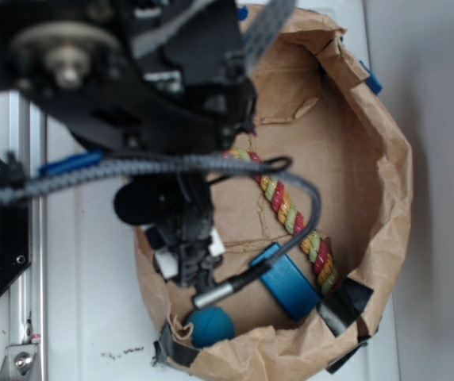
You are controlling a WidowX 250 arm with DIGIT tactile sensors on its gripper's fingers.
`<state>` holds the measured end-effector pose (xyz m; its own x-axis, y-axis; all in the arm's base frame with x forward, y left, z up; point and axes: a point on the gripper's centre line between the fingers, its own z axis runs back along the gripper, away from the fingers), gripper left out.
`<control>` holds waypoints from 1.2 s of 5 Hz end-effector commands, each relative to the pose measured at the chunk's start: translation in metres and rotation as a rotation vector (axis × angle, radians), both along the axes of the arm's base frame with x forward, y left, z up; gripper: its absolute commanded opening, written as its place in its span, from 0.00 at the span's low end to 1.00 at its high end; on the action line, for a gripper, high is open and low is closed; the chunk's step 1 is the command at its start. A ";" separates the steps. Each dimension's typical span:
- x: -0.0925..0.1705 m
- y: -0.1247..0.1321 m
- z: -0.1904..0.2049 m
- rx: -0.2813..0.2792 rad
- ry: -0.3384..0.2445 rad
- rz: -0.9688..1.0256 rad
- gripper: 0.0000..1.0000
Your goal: Grab the blue ball.
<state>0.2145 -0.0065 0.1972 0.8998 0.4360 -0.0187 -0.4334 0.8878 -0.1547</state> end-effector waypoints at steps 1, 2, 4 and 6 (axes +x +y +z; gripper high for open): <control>-0.015 -0.004 0.015 -0.199 0.026 0.155 1.00; -0.015 -0.004 0.015 -0.199 0.026 0.155 1.00; 0.009 -0.007 -0.012 -0.128 0.034 0.195 1.00; 0.031 -0.011 -0.046 -0.097 0.079 0.208 1.00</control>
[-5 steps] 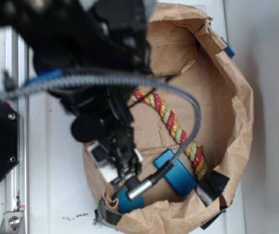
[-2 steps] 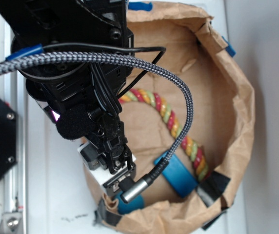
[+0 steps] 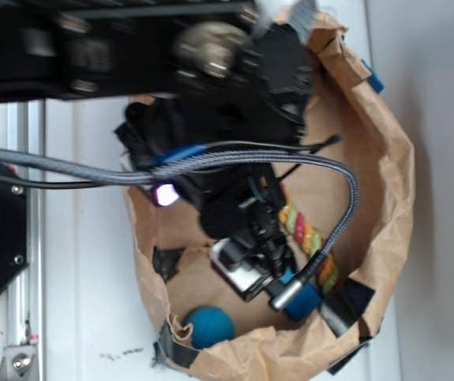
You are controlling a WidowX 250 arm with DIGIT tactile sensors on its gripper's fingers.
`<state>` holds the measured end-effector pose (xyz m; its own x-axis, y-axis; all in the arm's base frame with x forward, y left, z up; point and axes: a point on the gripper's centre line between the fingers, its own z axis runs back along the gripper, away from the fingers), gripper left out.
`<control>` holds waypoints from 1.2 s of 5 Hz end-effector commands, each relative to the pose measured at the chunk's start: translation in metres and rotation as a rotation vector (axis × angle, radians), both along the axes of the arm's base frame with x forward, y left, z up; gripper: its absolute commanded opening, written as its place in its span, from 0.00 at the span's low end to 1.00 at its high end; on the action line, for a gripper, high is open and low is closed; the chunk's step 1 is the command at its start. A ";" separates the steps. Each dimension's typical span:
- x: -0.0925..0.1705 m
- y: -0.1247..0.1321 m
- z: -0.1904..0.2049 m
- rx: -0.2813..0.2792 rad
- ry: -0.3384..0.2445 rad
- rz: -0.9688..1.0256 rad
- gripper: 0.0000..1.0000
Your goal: Grab the blue ball.
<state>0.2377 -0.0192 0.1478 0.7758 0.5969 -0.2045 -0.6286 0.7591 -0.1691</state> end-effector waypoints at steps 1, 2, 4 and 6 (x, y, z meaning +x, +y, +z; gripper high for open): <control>0.008 0.004 -0.005 0.032 -0.078 0.004 1.00; 0.008 0.000 -0.015 0.047 -0.120 0.021 1.00; 0.008 -0.008 -0.025 0.051 -0.143 0.042 1.00; 0.008 -0.008 -0.025 0.051 -0.143 0.042 1.00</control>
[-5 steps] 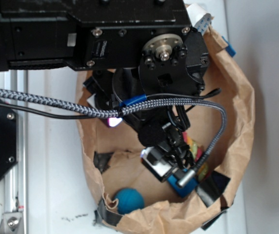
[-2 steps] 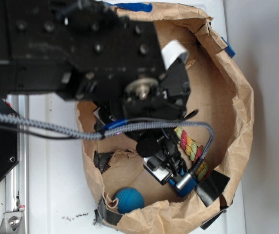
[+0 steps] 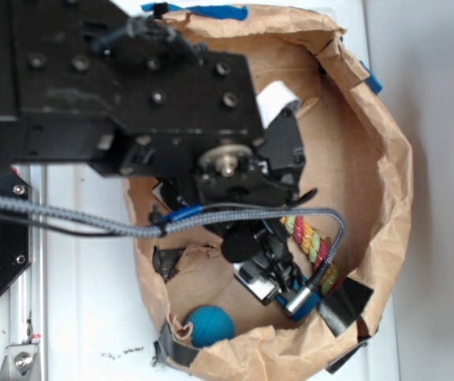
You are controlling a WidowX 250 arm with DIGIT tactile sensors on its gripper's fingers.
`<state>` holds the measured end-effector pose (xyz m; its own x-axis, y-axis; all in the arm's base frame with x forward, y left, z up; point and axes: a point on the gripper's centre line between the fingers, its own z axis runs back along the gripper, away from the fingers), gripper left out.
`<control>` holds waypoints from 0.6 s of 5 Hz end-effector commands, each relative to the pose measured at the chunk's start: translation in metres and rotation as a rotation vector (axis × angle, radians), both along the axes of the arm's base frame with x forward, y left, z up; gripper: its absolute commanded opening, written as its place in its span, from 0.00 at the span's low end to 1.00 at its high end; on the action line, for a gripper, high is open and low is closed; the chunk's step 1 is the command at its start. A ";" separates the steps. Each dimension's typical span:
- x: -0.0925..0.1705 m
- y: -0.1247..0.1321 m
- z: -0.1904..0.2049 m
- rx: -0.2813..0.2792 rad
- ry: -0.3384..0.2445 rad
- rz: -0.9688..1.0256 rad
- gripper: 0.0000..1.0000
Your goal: Grab the blue ball.
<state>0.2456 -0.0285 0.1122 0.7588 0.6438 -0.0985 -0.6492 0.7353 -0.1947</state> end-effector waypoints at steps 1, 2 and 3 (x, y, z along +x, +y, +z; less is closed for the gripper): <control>0.009 -0.010 -0.021 0.028 0.002 -0.061 1.00; 0.016 -0.019 -0.035 0.068 0.018 -0.097 1.00; 0.014 -0.029 -0.030 -0.049 0.029 -0.162 1.00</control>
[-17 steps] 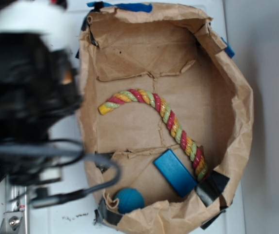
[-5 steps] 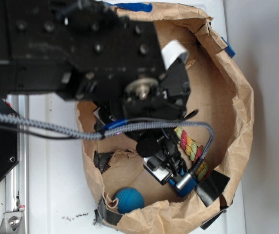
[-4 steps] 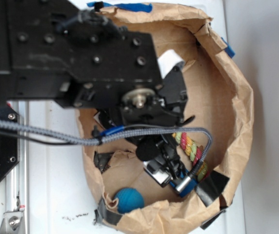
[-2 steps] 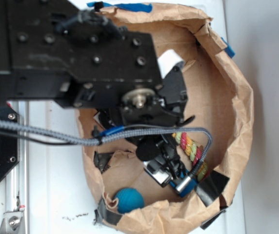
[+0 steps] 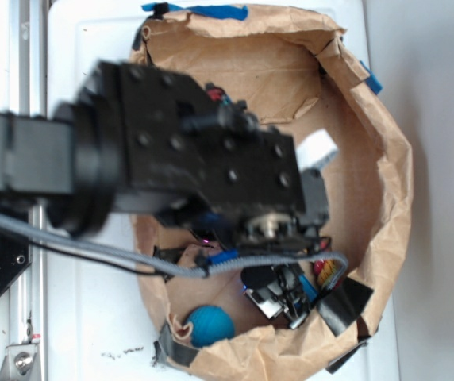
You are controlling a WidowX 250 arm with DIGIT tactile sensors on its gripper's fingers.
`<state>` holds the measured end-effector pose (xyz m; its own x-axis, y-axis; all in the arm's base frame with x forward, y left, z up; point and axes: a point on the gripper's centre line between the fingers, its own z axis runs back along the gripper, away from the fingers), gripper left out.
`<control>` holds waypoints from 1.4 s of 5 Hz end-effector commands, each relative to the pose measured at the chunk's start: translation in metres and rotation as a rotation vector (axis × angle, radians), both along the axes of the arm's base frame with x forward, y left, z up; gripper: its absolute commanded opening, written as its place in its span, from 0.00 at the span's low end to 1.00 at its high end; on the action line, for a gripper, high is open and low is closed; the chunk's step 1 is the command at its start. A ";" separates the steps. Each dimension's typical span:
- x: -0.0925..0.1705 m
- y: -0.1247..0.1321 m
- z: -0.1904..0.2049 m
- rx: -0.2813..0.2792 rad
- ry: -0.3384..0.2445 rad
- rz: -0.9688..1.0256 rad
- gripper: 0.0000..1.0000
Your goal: Grab the blue ball.
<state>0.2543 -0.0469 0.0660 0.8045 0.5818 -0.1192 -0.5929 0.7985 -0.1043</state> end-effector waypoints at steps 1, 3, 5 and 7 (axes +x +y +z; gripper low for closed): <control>-0.003 -0.018 0.025 -0.092 -0.083 -0.094 1.00; -0.011 -0.030 0.020 -0.098 -0.043 -0.096 1.00; -0.017 -0.030 0.010 -0.156 0.023 -0.105 1.00; -0.019 -0.023 0.003 -0.149 0.031 -0.100 1.00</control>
<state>0.2332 -0.0772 0.0642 0.8491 0.4686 -0.2439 -0.5163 0.8339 -0.1952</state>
